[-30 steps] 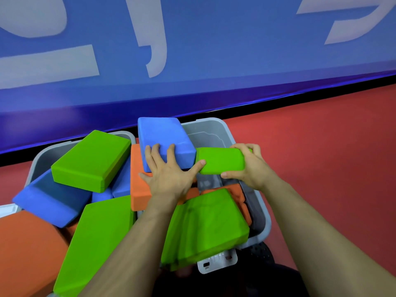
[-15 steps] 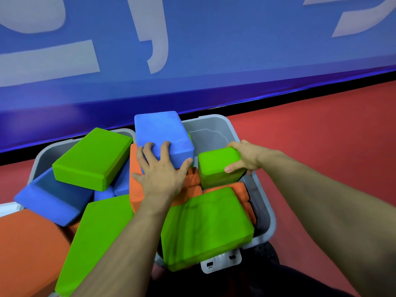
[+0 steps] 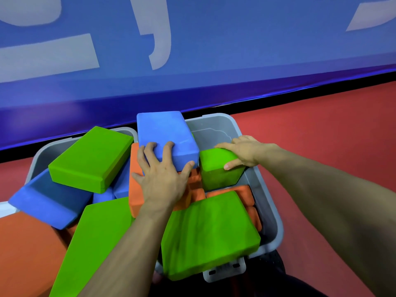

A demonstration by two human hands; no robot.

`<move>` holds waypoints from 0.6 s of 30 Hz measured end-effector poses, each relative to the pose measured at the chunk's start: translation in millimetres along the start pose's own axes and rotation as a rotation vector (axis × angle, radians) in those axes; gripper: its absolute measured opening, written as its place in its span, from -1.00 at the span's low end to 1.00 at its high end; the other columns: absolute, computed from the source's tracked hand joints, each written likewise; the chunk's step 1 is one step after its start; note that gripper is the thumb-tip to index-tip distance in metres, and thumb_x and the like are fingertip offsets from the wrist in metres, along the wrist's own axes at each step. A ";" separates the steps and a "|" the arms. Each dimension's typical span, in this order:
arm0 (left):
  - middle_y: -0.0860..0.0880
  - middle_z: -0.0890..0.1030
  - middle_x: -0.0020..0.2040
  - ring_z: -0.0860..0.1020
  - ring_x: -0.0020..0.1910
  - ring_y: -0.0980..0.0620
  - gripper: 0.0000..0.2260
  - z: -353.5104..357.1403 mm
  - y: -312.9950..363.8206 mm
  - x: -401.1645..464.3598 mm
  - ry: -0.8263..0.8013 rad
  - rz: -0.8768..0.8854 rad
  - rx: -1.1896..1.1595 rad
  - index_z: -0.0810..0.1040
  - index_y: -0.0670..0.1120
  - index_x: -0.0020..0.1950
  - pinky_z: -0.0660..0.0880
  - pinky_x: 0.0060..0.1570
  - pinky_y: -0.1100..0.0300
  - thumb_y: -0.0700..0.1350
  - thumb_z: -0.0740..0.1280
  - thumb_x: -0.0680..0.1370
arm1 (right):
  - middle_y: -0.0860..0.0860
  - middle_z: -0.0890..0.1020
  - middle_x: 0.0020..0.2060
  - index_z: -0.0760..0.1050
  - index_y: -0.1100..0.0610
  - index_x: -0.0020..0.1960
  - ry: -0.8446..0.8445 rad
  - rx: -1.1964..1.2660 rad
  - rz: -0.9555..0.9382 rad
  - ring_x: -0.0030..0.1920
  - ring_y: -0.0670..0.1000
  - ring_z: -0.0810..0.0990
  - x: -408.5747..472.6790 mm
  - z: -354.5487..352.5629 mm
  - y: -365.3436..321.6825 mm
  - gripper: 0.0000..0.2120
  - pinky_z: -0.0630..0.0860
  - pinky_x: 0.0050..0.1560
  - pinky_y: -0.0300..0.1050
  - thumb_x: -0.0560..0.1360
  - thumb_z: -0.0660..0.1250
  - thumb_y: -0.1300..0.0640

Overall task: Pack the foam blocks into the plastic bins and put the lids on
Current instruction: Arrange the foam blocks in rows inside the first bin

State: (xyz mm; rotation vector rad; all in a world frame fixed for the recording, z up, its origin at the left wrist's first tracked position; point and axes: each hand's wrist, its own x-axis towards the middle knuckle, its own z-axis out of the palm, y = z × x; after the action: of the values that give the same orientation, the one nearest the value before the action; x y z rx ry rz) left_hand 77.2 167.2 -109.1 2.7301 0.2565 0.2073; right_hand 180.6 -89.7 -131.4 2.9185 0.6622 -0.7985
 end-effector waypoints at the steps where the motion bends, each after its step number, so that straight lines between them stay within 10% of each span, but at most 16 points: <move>1: -0.04 0.12 0.47 -0.06 0.52 -0.04 -0.38 0.3 -1.2 -0.1 0.007 0.002 0.002 0.31 0.18 0.43 0.29 0.28 -0.40 0.35 0.37 0.44 | 0.15 0.45 0.25 0.06 -0.17 0.60 -0.015 0.054 -0.020 0.32 0.22 0.40 1.2 -1.2 1.2 -0.21 0.30 0.38 0.11 0.50 0.31 -0.35; 18: -0.10 0.17 0.41 0.09 0.46 -0.17 -0.39 -1.6 -8.7 -0.4 0.036 0.016 0.018 0.33 0.16 0.38 0.46 0.09 -0.38 0.19 0.49 0.41 | 0.14 0.43 0.28 0.13 -0.07 0.60 0.019 -0.089 -0.121 0.28 0.21 0.44 0.3 -13.6 2.8 -0.25 0.38 0.30 0.08 0.53 0.31 -0.30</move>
State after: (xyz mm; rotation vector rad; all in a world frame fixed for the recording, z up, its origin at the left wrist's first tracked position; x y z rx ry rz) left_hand 75.3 175.6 -111.1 2.7493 0.2474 0.2600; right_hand 188.5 -90.0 -120.0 2.8325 0.8592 -0.7327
